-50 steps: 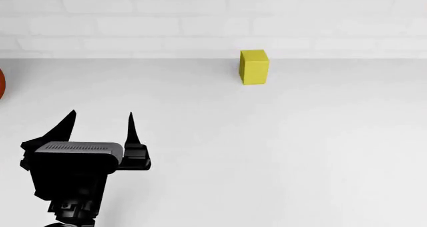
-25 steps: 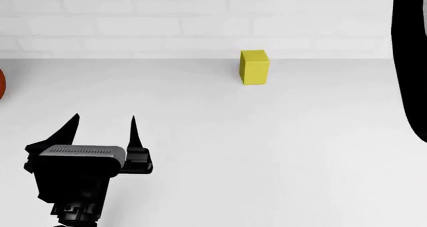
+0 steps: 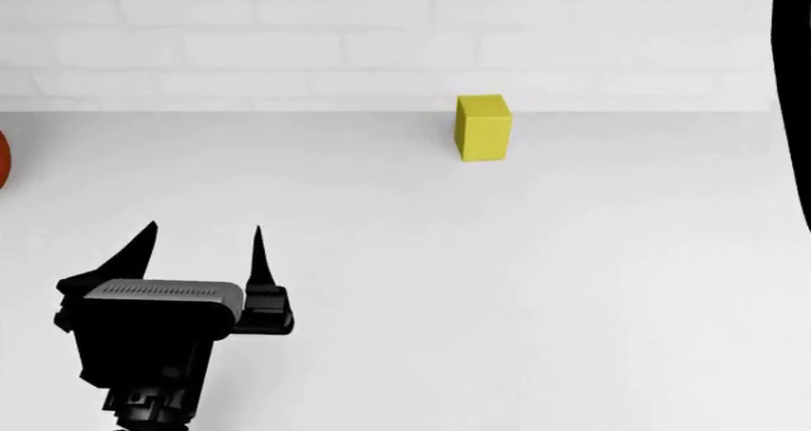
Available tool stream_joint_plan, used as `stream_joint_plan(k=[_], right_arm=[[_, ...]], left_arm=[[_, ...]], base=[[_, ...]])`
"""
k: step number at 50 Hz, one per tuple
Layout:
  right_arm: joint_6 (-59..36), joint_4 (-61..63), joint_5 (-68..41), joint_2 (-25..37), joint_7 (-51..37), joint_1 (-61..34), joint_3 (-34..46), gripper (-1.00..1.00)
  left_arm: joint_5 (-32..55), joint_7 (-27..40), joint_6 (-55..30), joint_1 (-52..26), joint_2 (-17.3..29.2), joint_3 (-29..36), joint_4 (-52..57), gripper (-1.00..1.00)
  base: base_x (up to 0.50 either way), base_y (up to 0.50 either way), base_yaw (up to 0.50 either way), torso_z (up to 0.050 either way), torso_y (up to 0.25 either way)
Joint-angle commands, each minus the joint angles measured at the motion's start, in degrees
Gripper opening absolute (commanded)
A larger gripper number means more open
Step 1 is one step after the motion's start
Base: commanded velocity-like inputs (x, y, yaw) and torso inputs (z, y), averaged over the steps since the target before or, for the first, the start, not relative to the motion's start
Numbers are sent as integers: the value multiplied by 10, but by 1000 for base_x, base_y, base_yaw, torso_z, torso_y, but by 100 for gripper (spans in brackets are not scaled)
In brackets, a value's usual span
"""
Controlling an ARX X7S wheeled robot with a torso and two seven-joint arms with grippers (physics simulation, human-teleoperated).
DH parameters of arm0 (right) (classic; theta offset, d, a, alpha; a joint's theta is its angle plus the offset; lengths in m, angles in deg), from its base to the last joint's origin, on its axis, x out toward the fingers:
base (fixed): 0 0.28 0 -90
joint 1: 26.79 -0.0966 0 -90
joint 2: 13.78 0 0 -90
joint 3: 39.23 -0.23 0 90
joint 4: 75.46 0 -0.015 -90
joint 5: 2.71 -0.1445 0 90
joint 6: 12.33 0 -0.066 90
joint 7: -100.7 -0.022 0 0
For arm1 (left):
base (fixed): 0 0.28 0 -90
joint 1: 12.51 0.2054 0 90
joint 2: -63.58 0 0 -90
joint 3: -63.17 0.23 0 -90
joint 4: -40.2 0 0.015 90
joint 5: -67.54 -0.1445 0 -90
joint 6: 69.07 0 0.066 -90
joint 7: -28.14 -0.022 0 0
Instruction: Pick the bar and yogurt from the counter and place them in the cabinets closest to them.
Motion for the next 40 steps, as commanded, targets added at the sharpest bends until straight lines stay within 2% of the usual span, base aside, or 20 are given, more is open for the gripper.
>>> stream_joint_plan(k=[1, 5, 6, 8, 10, 14, 21, 24, 29, 34, 40], right_arm=[[23, -2, -126, -2, 13, -46, 86, 100], [23, 2, -215, -2, 22, -64, 174, 100], [21, 13, -234, -2, 24, -66, 168, 100], [-112, 185, -274, 75, -42, -10, 169, 100], [-207, 357, -322, 136, -105, 35, 163, 100], [-326, 685, -389, 200, -196, 81, 163, 100], [-445, 924, -521, 258, -352, 160, 129, 100], [-462, 996, -589, 279, -434, 217, 100, 100], [-462, 1076, -645, 306, -512, 289, 85, 100], [-440, 1115, -662, 326, -553, 375, 84, 100], [-378, 1144, -626, 365, -554, 503, 78, 100]], left_arm=[[0, 1, 3, 1, 2, 5, -5, 100], [-1, 3, 2, -3, 2, 7, -4, 100], [-2, 3, 3, -2, 2, 9, -6, 100], [-3, 4, 4, -3, 2, 10, -9, 100], [-3, 4, 2, -4, 2, 11, -8, 100], [-1, 4, 2, -3, 4, 12, -5, 100], [-1, 9, 0, -1, 6, 10, -2, 100], [-1, 9, 1, 1, 8, 7, -1, 100], [-2, 11, 0, -2, 9, 11, -5, 100], [-3, 11, -3, -6, 9, 17, -4, 100], [-2, 11, 1, -4, 9, 17, -6, 100]], base=[[0, 0, 0, 0, 0], [0, 0, 0, 0, 0], [0, 0, 0, 0, 0], [0, 0, 0, 0, 0], [0, 0, 0, 0, 0], [0, 0, 0, 0, 0], [0, 0, 0, 0, 0], [0, 0, 0, 0, 0], [0, 0, 0, 0, 0], [0, 0, 0, 0, 0], [0, 0, 0, 0, 0]])
